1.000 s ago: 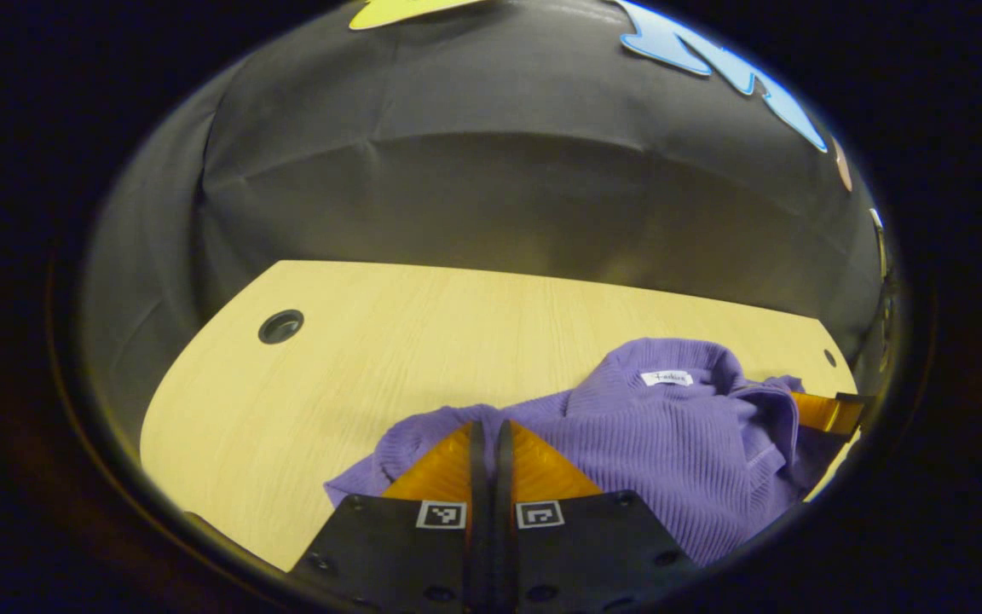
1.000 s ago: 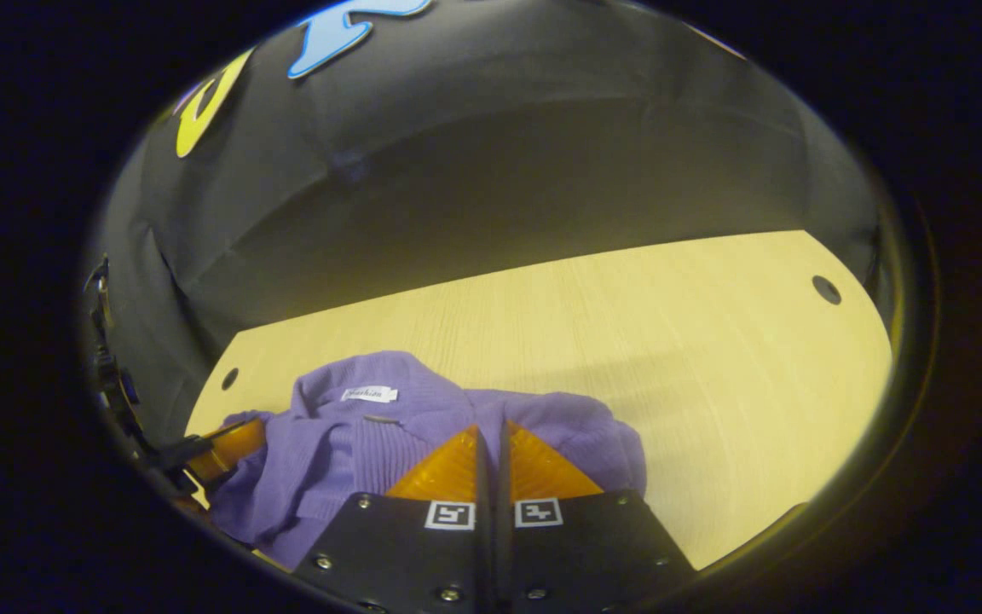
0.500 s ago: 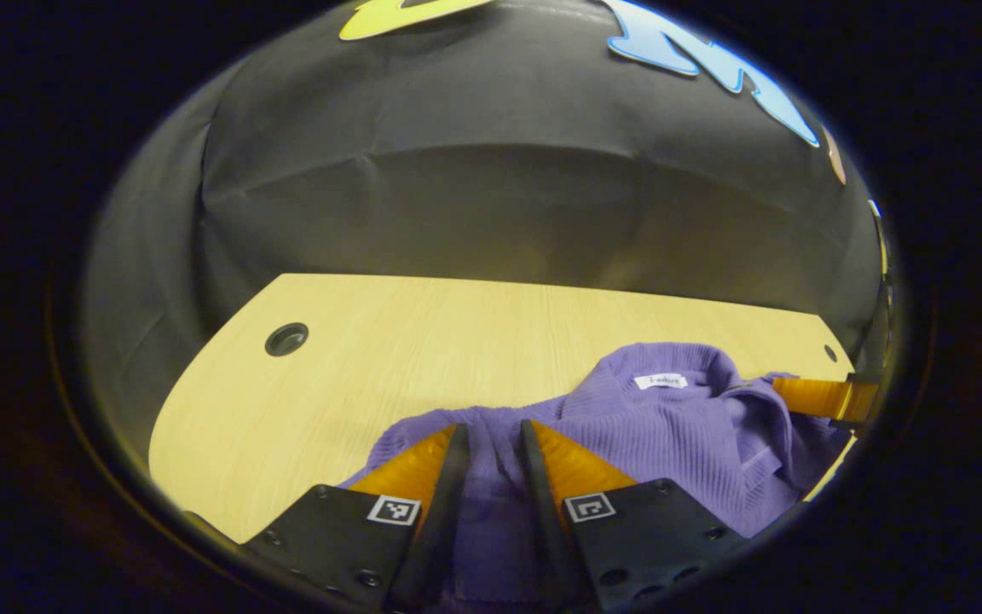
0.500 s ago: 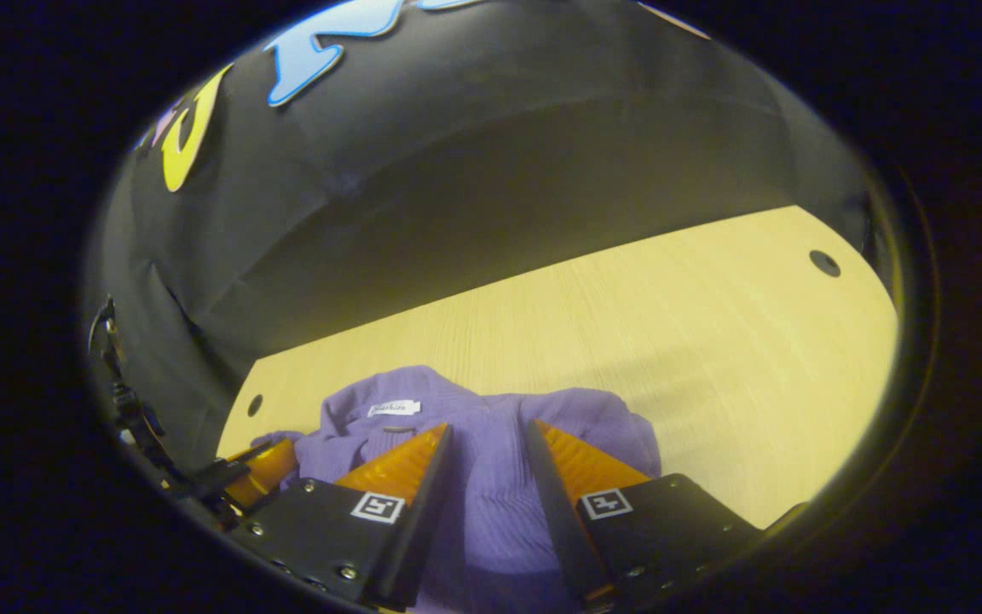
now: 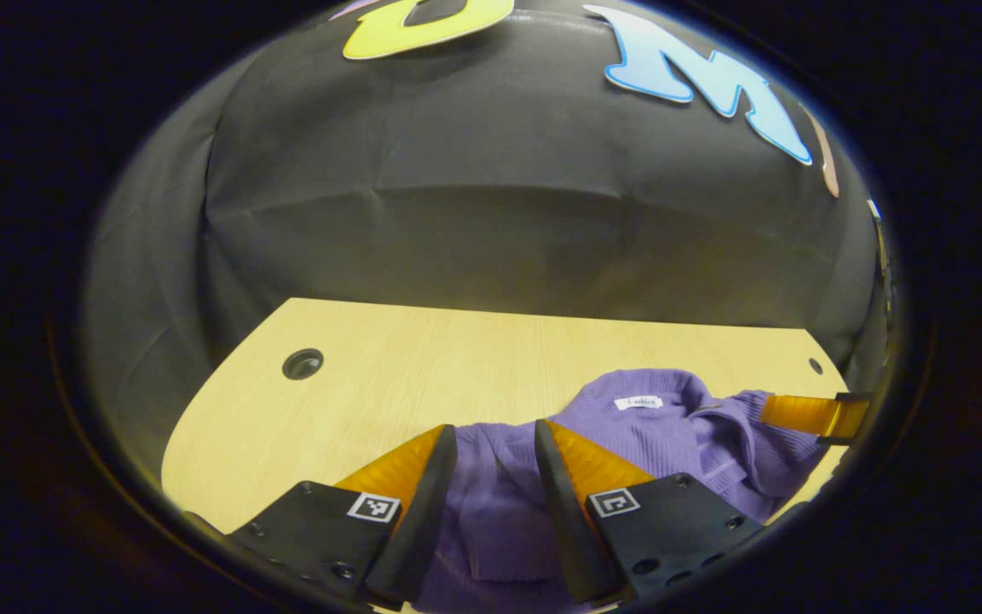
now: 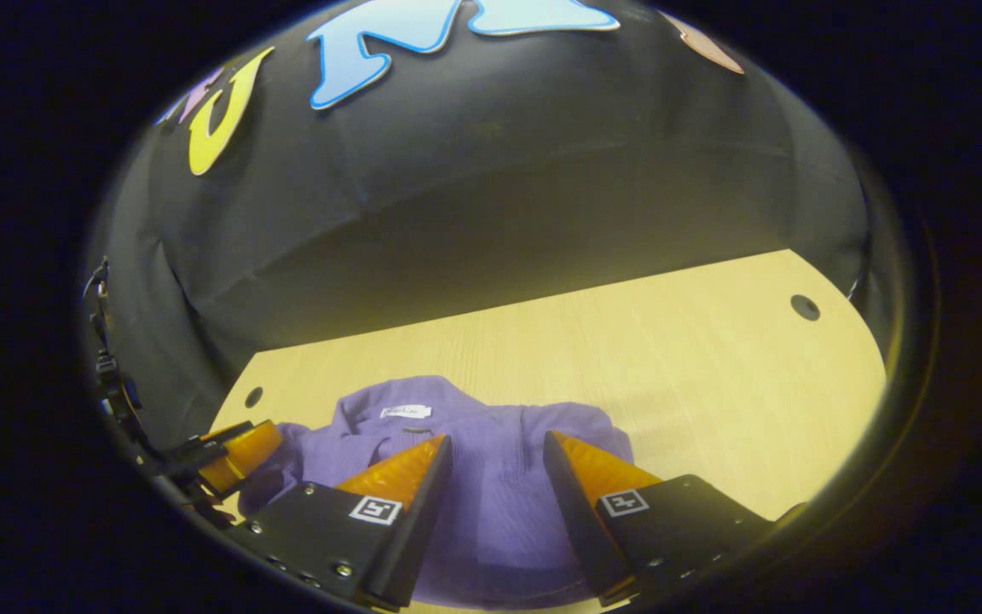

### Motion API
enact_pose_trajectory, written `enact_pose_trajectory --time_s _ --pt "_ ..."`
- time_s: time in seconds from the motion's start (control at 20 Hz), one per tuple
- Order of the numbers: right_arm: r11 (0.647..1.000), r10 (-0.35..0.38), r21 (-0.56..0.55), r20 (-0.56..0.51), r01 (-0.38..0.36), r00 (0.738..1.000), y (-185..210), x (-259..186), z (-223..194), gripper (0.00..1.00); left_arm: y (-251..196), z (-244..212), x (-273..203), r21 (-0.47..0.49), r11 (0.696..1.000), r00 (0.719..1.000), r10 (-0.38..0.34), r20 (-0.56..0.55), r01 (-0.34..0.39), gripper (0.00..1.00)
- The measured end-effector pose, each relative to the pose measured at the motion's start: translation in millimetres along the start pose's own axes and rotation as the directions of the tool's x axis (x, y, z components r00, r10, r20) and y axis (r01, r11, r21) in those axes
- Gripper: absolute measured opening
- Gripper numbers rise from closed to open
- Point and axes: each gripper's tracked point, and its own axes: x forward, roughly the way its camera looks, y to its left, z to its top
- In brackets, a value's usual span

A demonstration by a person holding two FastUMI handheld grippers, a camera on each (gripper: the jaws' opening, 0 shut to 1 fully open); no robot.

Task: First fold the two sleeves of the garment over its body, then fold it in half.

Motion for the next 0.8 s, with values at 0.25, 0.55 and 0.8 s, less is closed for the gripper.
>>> enact_pose_trajectory --time_s 0.25,0.55,0.8 --pt "1.000 -0.001 -0.024 0.038 0.002 0.999 10 -31 13 0.70 -7 26 -36 0.012 1.000 0.999 -0.021 0.050 0.020 0.66" --pt "0.998 0.017 -0.063 0.134 -0.008 0.991 31 -100 44 0.69 -19 70 -114 0.024 0.998 0.988 -0.061 0.143 0.058 0.69" --pt "0.994 0.035 -0.111 0.220 -0.011 0.975 50 -172 61 0.69 -35 87 -197 0.035 0.996 0.976 -0.082 0.203 0.077 0.66"
